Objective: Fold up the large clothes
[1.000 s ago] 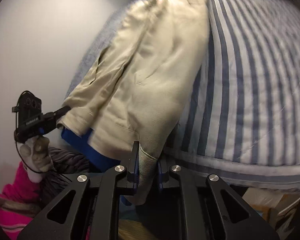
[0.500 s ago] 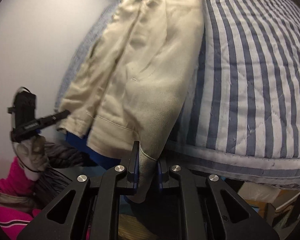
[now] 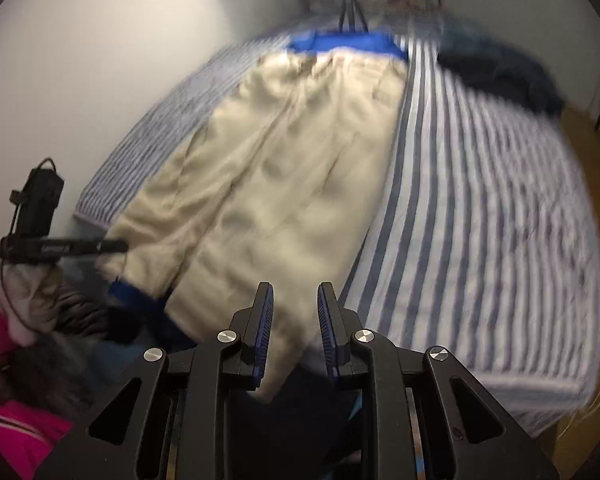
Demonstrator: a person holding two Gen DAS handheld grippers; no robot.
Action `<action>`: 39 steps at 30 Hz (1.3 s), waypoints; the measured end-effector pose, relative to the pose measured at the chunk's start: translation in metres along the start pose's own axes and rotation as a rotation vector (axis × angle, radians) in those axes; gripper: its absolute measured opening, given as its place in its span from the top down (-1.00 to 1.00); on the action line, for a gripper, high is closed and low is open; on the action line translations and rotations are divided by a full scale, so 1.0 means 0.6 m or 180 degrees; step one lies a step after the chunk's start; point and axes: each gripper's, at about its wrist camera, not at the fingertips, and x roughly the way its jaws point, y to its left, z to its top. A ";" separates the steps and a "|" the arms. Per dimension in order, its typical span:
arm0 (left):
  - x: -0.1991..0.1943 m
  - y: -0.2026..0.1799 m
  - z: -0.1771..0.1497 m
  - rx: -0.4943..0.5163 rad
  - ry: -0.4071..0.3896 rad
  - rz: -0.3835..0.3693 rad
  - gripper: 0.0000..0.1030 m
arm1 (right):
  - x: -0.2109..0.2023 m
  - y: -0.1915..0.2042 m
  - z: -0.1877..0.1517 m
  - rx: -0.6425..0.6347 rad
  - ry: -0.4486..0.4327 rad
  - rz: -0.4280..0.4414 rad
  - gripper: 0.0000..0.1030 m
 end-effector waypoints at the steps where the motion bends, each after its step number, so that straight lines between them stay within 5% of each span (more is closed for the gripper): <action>1: -0.001 0.004 0.000 -0.0037 0.0007 -0.0025 0.24 | 0.008 0.009 0.009 -0.0052 -0.0038 0.0037 0.59; 6: -0.001 0.035 0.019 -0.0438 0.0013 -0.0253 0.12 | 0.109 0.048 0.057 -0.0207 -0.0104 0.0295 0.59; 9: -0.003 0.044 0.038 -0.0530 -0.0077 -0.0305 0.12 | 0.180 0.061 0.063 -0.0115 0.0141 0.0433 0.59; 12: 0.018 0.038 0.049 -0.0436 0.0026 -0.0238 0.12 | 0.234 0.086 0.047 -0.0383 0.0320 0.0258 0.59; 17: 0.035 0.015 0.029 -0.0119 0.0180 -0.0146 0.12 | 0.180 0.074 0.052 -0.0257 0.0338 0.0470 0.58; 21: 0.031 0.014 0.016 -0.0034 0.0258 -0.0160 0.19 | 0.094 0.019 0.028 -0.0155 0.0128 0.0146 -0.04; 25: 0.029 0.022 0.009 -0.0062 0.0331 -0.0182 0.31 | 0.077 -0.071 -0.014 0.0349 0.0277 0.0130 -0.06; 30: 0.030 0.013 0.011 -0.0071 0.0346 -0.0120 0.45 | 0.118 -0.121 -0.055 0.0948 0.0526 0.0889 -0.06; 35: 0.022 0.004 0.014 -0.0080 0.0310 -0.0097 0.55 | 0.124 -0.084 -0.067 0.0791 0.0683 0.1183 0.14; 39: 0.003 -0.007 0.023 -0.0101 0.0235 -0.0162 0.65 | 0.130 -0.073 -0.065 0.0796 0.0809 0.1175 0.65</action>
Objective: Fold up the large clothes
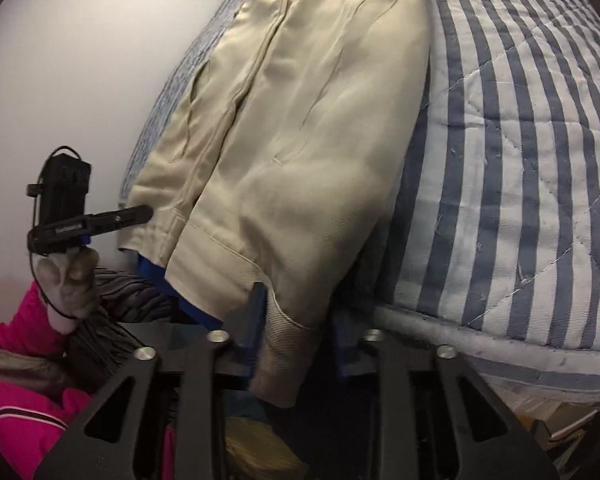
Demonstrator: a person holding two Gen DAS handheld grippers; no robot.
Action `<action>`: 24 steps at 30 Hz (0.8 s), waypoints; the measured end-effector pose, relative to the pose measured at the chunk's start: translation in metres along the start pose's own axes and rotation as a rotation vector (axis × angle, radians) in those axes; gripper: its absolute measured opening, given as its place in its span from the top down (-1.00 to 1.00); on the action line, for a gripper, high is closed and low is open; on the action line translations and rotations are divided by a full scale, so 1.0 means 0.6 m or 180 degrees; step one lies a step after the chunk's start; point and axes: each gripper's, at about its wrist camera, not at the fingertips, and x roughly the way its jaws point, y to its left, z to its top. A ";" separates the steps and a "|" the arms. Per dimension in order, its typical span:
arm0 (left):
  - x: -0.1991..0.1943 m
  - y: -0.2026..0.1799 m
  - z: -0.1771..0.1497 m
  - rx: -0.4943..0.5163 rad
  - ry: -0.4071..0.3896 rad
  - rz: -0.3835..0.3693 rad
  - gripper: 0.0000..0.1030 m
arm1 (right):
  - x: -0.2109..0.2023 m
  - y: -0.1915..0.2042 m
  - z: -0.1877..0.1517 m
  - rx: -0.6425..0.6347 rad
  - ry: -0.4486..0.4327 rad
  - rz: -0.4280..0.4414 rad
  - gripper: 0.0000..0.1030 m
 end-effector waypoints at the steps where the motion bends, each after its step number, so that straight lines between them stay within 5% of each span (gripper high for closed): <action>1: -0.005 -0.003 0.003 -0.0003 -0.0019 -0.0029 0.66 | -0.006 -0.003 0.004 0.0081 -0.0022 0.0103 0.70; 11: -0.063 -0.049 0.082 -0.0090 -0.0267 -0.0389 0.70 | -0.090 0.022 0.041 0.0444 -0.0453 0.0639 0.76; 24: -0.014 -0.060 0.277 -0.0269 -0.0384 -0.0294 0.70 | -0.117 -0.009 0.223 0.0616 -0.0725 0.0435 0.76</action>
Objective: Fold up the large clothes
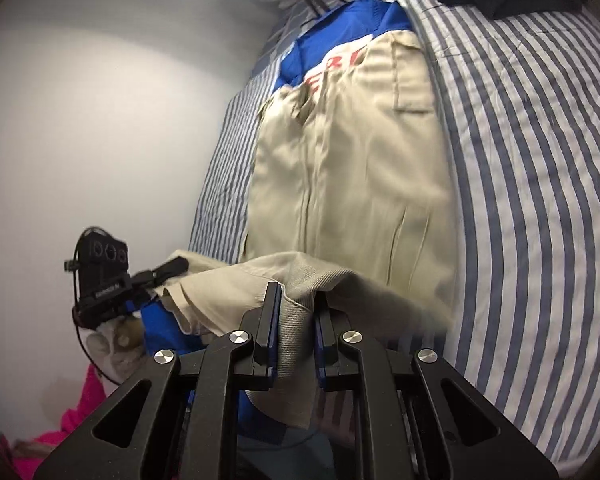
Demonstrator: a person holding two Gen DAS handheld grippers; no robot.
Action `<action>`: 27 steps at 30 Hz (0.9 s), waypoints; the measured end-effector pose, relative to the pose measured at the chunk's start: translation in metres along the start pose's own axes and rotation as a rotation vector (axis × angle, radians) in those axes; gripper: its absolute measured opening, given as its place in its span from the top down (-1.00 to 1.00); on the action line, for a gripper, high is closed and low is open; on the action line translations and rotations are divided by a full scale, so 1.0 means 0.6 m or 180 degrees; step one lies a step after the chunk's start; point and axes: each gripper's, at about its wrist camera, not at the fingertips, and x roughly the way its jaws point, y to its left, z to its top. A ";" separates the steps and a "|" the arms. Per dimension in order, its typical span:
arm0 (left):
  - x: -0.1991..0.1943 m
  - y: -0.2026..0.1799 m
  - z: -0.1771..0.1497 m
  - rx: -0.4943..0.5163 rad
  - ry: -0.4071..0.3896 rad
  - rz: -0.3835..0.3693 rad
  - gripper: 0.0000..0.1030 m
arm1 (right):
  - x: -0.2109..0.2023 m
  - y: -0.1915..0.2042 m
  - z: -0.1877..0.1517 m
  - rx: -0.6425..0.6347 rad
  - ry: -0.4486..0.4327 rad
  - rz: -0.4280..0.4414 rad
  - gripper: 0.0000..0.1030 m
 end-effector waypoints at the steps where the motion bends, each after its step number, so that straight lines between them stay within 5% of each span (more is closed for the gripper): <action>1: 0.008 0.004 0.011 -0.0021 0.0011 0.0029 0.70 | 0.004 -0.010 0.010 0.0059 -0.0013 0.0009 0.77; 15: 0.103 0.042 0.067 -0.0113 0.0355 0.0237 0.63 | 0.091 -0.102 0.086 0.0586 0.0132 -0.0063 0.72; 17: 0.097 0.045 0.075 -0.0158 0.0368 0.0169 0.51 | 0.083 -0.106 0.089 0.0614 0.0176 0.0020 0.60; 19: 0.077 0.048 0.082 -0.0202 0.0226 0.0101 0.00 | 0.065 -0.116 0.089 0.0739 0.0149 0.0238 0.21; 21: 0.051 0.051 0.093 -0.0265 0.0046 0.0004 -0.14 | 0.038 -0.134 0.090 0.0933 0.0004 0.0466 -0.12; 24: 0.020 0.053 0.106 -0.0195 -0.0150 -0.0028 -0.13 | -0.004 -0.156 0.090 0.1137 -0.0224 0.0755 -0.14; 27: 0.012 0.053 0.101 0.0080 -0.0169 0.0071 -0.13 | -0.033 -0.144 0.092 0.0796 -0.0364 0.0506 -0.14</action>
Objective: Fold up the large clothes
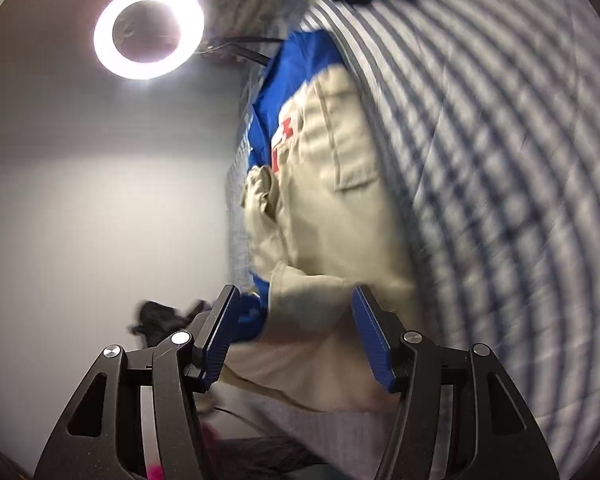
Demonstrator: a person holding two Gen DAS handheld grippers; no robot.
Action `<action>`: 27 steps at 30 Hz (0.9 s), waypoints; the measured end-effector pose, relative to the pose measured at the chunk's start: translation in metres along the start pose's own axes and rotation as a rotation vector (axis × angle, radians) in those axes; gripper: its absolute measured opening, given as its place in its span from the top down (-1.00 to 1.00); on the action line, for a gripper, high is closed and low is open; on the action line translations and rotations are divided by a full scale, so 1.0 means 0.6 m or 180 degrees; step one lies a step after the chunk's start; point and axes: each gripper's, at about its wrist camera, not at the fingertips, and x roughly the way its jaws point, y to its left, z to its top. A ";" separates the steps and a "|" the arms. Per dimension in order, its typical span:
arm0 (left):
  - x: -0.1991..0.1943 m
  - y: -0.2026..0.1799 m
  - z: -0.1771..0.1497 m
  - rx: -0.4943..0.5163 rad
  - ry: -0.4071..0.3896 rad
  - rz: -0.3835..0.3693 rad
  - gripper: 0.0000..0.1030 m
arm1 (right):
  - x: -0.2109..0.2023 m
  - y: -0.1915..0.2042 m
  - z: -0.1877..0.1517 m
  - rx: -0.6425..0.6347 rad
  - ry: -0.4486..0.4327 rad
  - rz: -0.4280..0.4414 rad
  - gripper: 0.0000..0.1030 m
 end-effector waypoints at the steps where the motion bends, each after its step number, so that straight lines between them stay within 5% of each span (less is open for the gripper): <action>1: 0.007 0.003 -0.007 0.0075 0.0077 0.0031 -0.13 | -0.002 0.013 -0.005 -0.0267 0.0028 -0.0140 -0.13; 4: 0.028 0.012 -0.033 0.0217 0.0283 0.0104 -0.02 | 0.014 0.035 -0.035 -0.0886 0.0213 -0.0554 0.03; 12: 0.055 0.026 -0.065 0.0268 0.0455 0.0141 -0.01 | 0.068 0.020 -0.076 -0.1292 0.0606 -0.0967 0.08; 15: 0.017 0.042 -0.063 0.0067 0.0291 0.0072 -0.01 | 0.074 0.016 -0.079 -0.1280 0.0641 -0.0969 0.08; 18: 0.001 0.036 -0.066 0.0231 0.0237 0.0084 -0.01 | 0.089 0.023 -0.082 -0.1305 0.0656 -0.0929 0.20; 23: 0.035 0.023 -0.093 0.0534 0.0562 0.0128 -0.01 | 0.124 0.033 -0.080 -0.1335 0.0656 -0.0912 0.20; 27: 0.065 0.010 -0.102 0.0835 0.0631 0.0380 -0.01 | 0.132 0.041 -0.077 -0.1354 0.0659 -0.0916 0.20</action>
